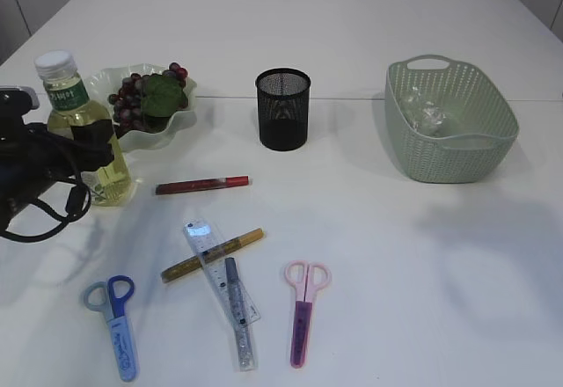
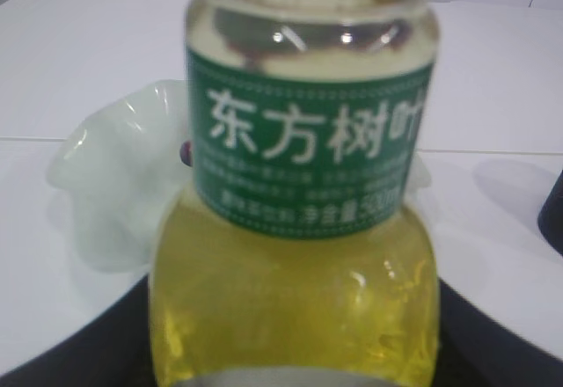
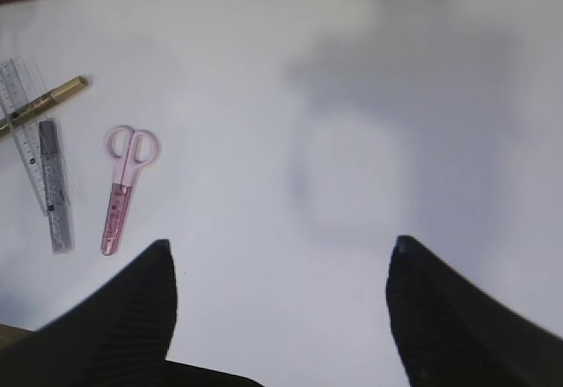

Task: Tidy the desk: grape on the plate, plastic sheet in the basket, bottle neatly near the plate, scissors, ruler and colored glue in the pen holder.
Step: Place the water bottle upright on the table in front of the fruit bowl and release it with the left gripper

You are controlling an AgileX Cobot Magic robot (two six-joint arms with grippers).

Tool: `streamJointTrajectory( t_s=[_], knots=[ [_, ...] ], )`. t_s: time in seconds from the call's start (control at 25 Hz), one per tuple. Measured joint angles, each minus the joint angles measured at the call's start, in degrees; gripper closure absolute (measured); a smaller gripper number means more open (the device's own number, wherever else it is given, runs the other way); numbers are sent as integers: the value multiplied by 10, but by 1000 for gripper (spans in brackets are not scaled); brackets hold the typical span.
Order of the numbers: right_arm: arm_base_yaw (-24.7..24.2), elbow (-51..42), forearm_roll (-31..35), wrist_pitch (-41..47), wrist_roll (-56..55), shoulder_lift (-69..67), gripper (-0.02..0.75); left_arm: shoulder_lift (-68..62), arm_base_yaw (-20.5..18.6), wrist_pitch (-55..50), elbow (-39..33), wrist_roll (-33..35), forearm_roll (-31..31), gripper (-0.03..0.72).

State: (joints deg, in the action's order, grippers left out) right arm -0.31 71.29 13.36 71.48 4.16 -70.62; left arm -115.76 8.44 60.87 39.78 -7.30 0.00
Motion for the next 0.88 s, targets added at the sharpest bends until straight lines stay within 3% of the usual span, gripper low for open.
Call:
streamJointTrajectory(
  t_s=[0.64, 0.88],
  knots=[
    [0, 0, 0, 0, 1, 0, 163, -20, 0, 23, 4, 0, 0, 248],
    [0, 0, 1, 0, 1, 0, 163, -21, 0, 23, 5, 0, 0, 160]
  ],
)
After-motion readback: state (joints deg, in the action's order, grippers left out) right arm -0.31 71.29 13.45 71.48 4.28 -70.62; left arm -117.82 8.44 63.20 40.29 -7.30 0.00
